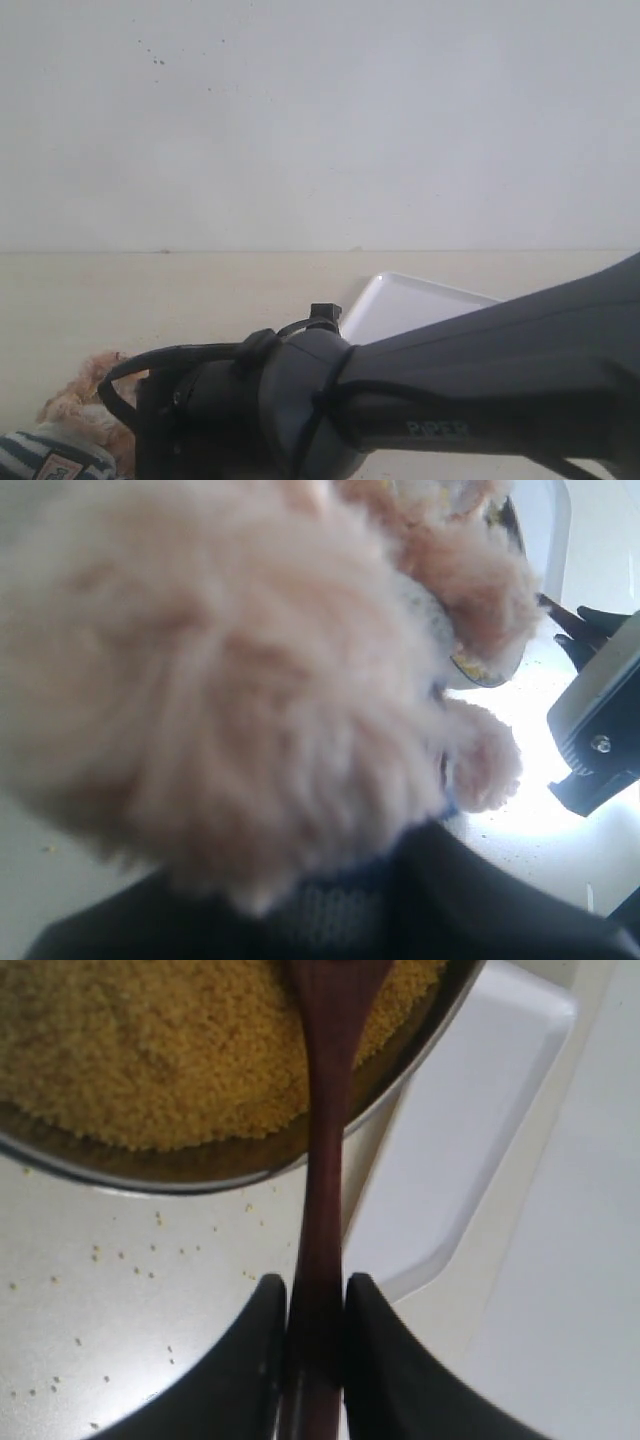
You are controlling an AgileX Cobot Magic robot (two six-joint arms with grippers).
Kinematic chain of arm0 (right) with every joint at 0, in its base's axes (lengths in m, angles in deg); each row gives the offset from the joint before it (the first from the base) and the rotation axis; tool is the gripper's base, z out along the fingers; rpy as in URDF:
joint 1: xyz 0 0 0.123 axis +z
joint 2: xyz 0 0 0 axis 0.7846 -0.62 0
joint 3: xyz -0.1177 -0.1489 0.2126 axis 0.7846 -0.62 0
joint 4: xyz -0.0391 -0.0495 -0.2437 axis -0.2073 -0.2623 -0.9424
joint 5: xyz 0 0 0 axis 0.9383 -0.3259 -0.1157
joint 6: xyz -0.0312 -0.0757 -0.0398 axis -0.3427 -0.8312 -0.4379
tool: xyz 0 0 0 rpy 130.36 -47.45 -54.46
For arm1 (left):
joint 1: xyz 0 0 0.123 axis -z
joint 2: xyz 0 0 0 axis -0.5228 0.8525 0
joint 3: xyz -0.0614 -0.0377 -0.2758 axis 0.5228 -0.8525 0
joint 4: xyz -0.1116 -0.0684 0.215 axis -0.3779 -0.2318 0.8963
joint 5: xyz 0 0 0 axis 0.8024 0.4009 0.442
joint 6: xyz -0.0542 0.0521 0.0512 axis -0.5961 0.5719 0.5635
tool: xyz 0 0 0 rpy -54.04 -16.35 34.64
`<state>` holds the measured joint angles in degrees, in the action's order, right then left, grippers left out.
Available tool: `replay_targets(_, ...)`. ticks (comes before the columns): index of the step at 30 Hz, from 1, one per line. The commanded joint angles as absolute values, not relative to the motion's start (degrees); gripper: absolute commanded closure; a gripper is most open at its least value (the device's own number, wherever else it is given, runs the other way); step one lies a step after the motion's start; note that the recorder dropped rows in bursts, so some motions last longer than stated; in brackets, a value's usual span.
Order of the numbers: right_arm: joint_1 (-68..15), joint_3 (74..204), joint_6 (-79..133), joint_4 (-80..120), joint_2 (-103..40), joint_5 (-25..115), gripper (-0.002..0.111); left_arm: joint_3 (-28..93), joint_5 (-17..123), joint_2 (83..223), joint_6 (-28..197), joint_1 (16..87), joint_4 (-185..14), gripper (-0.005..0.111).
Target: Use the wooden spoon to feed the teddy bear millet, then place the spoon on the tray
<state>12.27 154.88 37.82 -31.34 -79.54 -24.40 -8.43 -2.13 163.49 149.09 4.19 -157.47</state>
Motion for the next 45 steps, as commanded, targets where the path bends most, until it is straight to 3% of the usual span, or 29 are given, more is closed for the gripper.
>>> replay_targets(1, 12.2, 154.7, 38.8, -30.4, -77.9, -24.5, 0.108, -8.6, -3.0, 163.0, 149.2, 4.0, -158.6, 0.103)
replay_targets(45, 9.4, 160.5, 39.7, -9.1, -73.9, -24.5, 0.108, -8.6, -3.0, 163.0, 149.2, 4.0, -158.6, 0.103)
